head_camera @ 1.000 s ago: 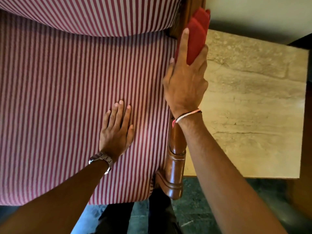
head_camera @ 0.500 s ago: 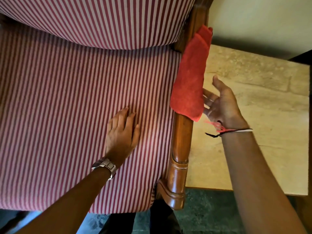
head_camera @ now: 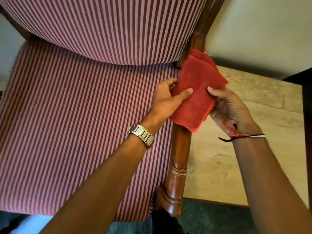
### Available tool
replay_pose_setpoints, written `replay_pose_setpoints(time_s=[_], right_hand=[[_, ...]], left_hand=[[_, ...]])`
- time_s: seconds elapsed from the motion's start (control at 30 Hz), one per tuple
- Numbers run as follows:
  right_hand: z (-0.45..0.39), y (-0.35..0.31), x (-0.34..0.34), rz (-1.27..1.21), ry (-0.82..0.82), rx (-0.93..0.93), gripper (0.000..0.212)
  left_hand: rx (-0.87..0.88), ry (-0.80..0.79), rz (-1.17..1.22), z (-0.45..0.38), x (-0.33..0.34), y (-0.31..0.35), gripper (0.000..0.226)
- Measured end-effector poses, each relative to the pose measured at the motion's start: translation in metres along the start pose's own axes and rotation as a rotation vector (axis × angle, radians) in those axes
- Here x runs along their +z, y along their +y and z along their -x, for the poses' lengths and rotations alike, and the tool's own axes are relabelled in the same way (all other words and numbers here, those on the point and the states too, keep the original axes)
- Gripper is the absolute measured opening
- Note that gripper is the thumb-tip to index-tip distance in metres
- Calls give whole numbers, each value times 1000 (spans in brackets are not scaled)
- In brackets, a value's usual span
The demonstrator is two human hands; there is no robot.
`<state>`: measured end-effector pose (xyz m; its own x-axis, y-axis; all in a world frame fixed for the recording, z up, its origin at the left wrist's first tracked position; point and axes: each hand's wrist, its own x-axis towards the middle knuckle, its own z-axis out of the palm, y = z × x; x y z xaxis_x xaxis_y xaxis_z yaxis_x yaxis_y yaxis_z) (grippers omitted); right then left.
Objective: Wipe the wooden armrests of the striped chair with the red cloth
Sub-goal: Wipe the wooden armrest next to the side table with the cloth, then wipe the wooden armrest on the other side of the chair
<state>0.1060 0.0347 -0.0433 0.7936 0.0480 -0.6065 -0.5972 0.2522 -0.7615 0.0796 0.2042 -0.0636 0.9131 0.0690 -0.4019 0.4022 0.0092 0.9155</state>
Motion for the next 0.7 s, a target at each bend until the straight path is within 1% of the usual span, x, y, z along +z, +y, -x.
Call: replay_pose_setpoints(time_s=[0.1, 0.17, 0.23, 0.3, 0.4, 0.5, 0.57, 0.63, 0.7], right_hand=[[19, -3, 35, 52, -46, -95, 49], [30, -1, 70, 22, -106, -105, 50], [39, 9, 115, -24, -176, -95, 50], [46, 24, 166, -65, -236, -73, 45], [51, 50, 243, -57, -341, -53, 43], [55, 76, 320, -22, -461, -49, 42], [58, 97, 384, 49, -565, -25, 38], [58, 113, 417, 117, -607, -3, 34], [54, 137, 443, 206, -593, 34, 33]], left_hand=[[96, -5, 27, 24, -35, 5, 43], [180, 76, 20, 36, -69, 9, 38], [255, 181, -66, 48, -114, 16, 39], [302, 258, -166, 61, -166, 22, 41], [346, 379, -324, 83, -248, 30, 43], [329, 539, -450, 105, -328, 31, 54], [266, 644, -492, 122, -394, 29, 55], [186, 711, -608, 133, -428, 19, 54], [86, 734, -712, 142, -451, 3, 54]])
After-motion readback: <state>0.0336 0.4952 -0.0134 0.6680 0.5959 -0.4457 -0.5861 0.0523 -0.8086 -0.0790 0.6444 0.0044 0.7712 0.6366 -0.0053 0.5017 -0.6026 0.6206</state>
